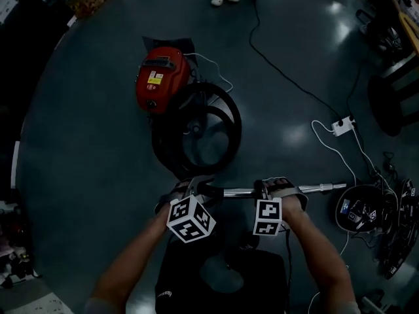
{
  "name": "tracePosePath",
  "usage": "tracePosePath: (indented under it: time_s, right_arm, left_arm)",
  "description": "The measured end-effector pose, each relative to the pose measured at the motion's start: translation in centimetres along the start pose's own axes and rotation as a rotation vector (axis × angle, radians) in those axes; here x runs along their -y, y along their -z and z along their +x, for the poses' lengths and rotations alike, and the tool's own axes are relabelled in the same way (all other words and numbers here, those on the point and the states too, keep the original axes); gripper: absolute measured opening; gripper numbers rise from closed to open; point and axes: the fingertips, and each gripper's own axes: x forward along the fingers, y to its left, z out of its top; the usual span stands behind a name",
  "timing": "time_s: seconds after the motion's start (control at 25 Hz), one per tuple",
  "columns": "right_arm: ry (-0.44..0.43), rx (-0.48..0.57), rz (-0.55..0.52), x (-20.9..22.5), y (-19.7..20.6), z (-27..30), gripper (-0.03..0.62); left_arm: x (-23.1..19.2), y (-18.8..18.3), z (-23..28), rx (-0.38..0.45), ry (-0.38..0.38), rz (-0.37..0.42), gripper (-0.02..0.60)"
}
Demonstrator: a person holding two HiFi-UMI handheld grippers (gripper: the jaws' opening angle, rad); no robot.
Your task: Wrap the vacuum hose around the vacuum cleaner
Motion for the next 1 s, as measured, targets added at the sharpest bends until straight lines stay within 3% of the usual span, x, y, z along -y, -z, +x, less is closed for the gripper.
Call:
tracePosePath:
  time_s: [0.24, 0.52, 0.72, 0.88, 1.0]
  right_arm:
    - [0.016, 0.019, -0.093, -0.1, 1.6, 7.4, 0.157]
    - [0.079, 0.022, -0.183, -0.2, 4.0, 16.1, 0.156]
    - [0.086, 0.024, -0.232, -0.8, 5.5, 21.5, 0.156]
    - [0.073, 0.047, -0.248, -1.1, 5.1, 25.6, 0.156]
    - [0.045, 0.067, -0.250, -1.1, 4.4, 28.9, 0.156]
  left_arm:
    - [-0.2, 4.1, 6.6, -0.003, 0.008, -0.090, 0.258]
    - [1.1, 8.7, 14.2, -0.025, 0.051, -0.037, 0.258]
    - [1.7, 11.1, 18.9, -0.014, 0.110, -0.114, 0.258]
    - [0.9, 13.6, 21.8, -0.018, 0.108, -0.162, 0.258]
    - [-0.3, 16.1, 23.7, -0.039, 0.057, -0.149, 0.258]
